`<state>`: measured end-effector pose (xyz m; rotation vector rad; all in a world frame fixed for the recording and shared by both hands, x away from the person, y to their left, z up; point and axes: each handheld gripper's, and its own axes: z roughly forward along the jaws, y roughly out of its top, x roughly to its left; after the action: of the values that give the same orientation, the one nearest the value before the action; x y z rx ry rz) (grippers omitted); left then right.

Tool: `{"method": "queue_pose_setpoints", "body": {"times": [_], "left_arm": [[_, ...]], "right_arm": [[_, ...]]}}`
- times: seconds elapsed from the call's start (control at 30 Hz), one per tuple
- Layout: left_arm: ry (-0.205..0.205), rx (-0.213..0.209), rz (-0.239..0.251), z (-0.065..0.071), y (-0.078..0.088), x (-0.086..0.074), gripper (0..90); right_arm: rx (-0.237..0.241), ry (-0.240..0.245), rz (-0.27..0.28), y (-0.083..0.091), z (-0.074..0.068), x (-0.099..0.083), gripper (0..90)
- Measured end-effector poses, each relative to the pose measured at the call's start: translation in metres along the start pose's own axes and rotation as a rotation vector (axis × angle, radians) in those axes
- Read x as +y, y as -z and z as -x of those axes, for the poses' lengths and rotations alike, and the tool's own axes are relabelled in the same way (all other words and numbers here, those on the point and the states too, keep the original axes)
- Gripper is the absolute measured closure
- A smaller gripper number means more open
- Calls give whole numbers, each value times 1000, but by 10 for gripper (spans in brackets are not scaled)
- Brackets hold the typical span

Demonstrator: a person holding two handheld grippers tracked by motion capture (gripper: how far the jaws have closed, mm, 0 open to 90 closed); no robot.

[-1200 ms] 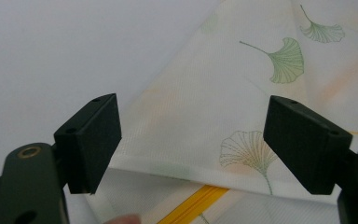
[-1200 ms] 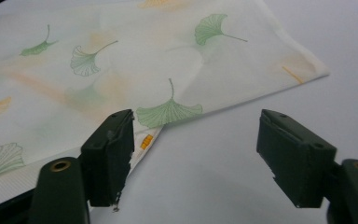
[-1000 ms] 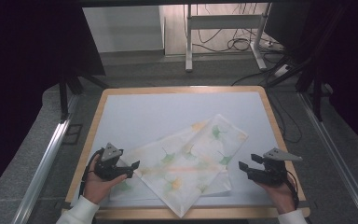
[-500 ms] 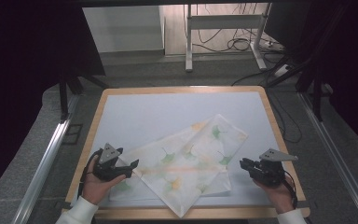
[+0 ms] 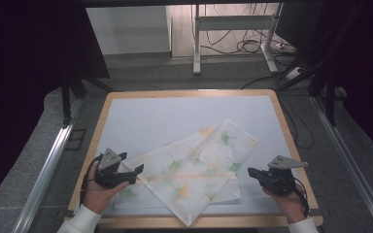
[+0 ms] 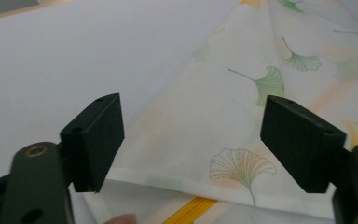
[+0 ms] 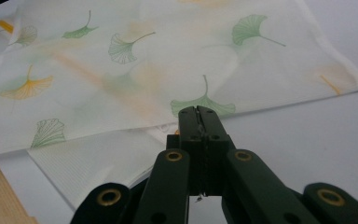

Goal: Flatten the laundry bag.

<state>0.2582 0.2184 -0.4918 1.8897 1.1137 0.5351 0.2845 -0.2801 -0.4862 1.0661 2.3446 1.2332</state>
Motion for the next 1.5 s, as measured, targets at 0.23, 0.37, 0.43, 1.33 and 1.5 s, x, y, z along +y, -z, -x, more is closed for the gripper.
{"method": "queue_pose_setpoints", "body": {"times": [0.23,0.37,0.43,1.33,1.5], "left_arm": [[-22,-13,-33,6,-1,2,217],[-36,0,-36,11,-4,2,225],[-43,0,-39,12,-5,2,238],[-135,-103,-73,55,-24,7,214],[-150,-147,-72,69,-27,7,212]], "right_arm": [[39,23,-35,-5,-9,0,892],[55,36,-67,-12,-14,-2,892],[63,39,-79,-16,-16,-2,892],[143,113,-221,-46,-39,-5,892],[138,100,-248,-51,-37,-7,891]]}}
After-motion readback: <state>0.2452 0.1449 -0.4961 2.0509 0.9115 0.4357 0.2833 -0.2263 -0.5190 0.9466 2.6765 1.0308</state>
